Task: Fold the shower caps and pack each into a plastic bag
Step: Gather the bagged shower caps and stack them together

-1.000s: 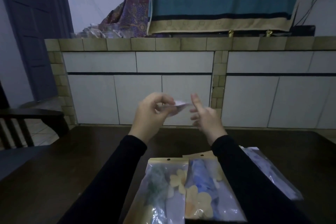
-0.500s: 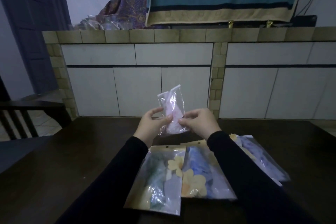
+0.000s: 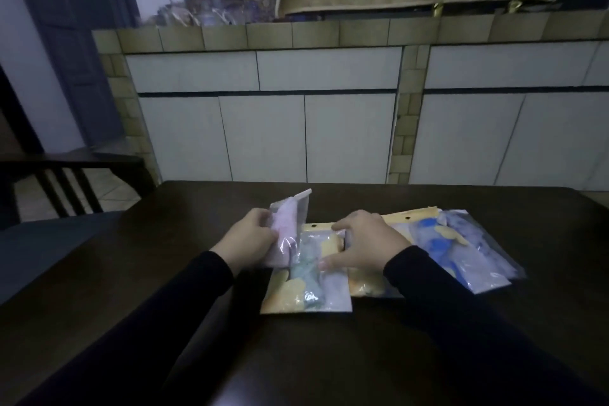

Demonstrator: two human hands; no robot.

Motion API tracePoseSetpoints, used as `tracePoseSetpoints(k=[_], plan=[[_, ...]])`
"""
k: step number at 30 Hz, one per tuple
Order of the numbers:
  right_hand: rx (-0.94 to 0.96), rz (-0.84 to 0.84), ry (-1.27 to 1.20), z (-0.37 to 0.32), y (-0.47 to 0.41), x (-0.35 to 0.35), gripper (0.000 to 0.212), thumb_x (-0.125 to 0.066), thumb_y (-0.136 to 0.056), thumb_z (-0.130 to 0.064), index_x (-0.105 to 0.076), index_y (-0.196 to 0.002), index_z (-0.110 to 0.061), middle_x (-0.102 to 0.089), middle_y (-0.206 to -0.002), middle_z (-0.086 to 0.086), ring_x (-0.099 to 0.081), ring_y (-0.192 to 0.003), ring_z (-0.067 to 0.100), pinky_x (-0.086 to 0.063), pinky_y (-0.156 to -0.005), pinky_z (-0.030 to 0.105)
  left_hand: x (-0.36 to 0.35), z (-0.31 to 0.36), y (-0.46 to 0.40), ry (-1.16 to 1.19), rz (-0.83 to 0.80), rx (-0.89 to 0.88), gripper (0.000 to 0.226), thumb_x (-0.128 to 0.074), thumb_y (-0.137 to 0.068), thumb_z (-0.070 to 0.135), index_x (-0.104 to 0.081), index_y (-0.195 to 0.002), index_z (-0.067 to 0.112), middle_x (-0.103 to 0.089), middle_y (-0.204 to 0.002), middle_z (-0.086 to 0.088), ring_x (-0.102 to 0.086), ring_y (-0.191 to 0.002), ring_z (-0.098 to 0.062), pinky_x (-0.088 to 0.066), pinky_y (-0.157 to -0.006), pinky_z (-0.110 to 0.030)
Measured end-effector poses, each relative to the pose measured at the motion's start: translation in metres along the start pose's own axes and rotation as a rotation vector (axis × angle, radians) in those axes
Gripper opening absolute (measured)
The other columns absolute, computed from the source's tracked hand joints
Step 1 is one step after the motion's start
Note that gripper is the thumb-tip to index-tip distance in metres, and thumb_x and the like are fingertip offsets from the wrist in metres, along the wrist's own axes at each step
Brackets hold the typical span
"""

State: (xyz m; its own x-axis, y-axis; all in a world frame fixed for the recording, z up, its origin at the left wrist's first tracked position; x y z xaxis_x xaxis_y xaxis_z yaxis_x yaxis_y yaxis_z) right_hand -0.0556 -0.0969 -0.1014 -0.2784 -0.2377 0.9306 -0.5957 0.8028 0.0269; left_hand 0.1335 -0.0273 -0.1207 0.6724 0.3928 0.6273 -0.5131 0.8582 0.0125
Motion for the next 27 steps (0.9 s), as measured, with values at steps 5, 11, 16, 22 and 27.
tracePoseSetpoints(k=[5,11,16,22,27], plan=[[-0.04,0.235,-0.03,0.007,-0.001,-0.002,0.055,-0.066,-0.081,-0.052,-0.058,-0.126,-0.022,-0.05,-0.133,-0.001,-0.045,-0.12,0.017,-0.04,-0.101,0.034,0.005,-0.004,0.004,-0.082,0.001,0.053,0.053,-0.05,-0.09,0.015,-0.038,-0.142,0.017,-0.043,-0.143,-0.012,-0.049,-0.123,-0.027,-0.041,-0.104,-0.037],[-0.214,0.193,0.242,0.027,0.003,-0.001,0.053,-0.039,-0.091,-0.059,-0.048,-0.135,-0.031,-0.039,-0.143,0.002,-0.032,-0.131,0.026,-0.024,-0.105,0.059,-0.018,0.014,0.033,-0.294,-0.089,-0.02,0.06,-0.047,-0.089,0.057,-0.038,-0.14,0.028,-0.029,-0.149,-0.008,-0.032,-0.135,-0.032,-0.03,-0.107,-0.039],[-0.312,0.093,0.19,0.041,0.003,-0.007,0.057,-0.035,-0.088,-0.065,-0.037,-0.137,-0.038,-0.039,-0.14,0.003,-0.031,-0.132,0.031,-0.018,-0.105,0.065,-0.037,0.024,0.045,-0.458,-0.071,-0.051,0.055,-0.048,-0.085,0.061,-0.038,-0.13,0.03,-0.038,-0.142,-0.004,-0.036,-0.123,-0.03,-0.033,-0.086,-0.04],[-0.314,0.124,0.178,0.052,-0.009,-0.005,0.059,-0.031,-0.09,-0.065,-0.033,-0.142,-0.037,-0.037,-0.145,0.004,-0.03,-0.135,0.031,-0.01,-0.107,0.07,-0.046,0.033,0.04,-0.47,-0.024,-0.052,0.056,-0.047,-0.087,0.056,-0.035,-0.134,0.028,-0.039,-0.142,-0.004,-0.038,-0.123,-0.03,-0.035,-0.093,-0.042],[-0.297,0.165,0.152,0.058,-0.014,-0.007,0.058,-0.03,-0.09,-0.066,-0.037,-0.139,-0.037,-0.038,-0.144,0.003,-0.033,-0.134,0.029,-0.012,-0.107,0.069,-0.051,0.038,0.035,-0.53,-0.004,-0.049,0.049,-0.045,-0.087,0.056,-0.039,-0.126,0.027,-0.043,-0.137,-0.005,-0.041,-0.12,-0.03,-0.034,-0.092,-0.045]])
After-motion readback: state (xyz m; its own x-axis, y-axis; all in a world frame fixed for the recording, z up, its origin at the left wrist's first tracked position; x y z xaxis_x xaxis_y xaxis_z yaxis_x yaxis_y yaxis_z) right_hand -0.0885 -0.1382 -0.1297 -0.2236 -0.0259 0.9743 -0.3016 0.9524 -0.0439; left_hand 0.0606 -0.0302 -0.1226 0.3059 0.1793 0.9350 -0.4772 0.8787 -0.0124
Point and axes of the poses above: each hand's wrist, its own y-axis away from the middle knuckle, its own x-axis out of the back of the hand, z = x × y, the point moved 3 cm from there along -y, towards the middle knuckle
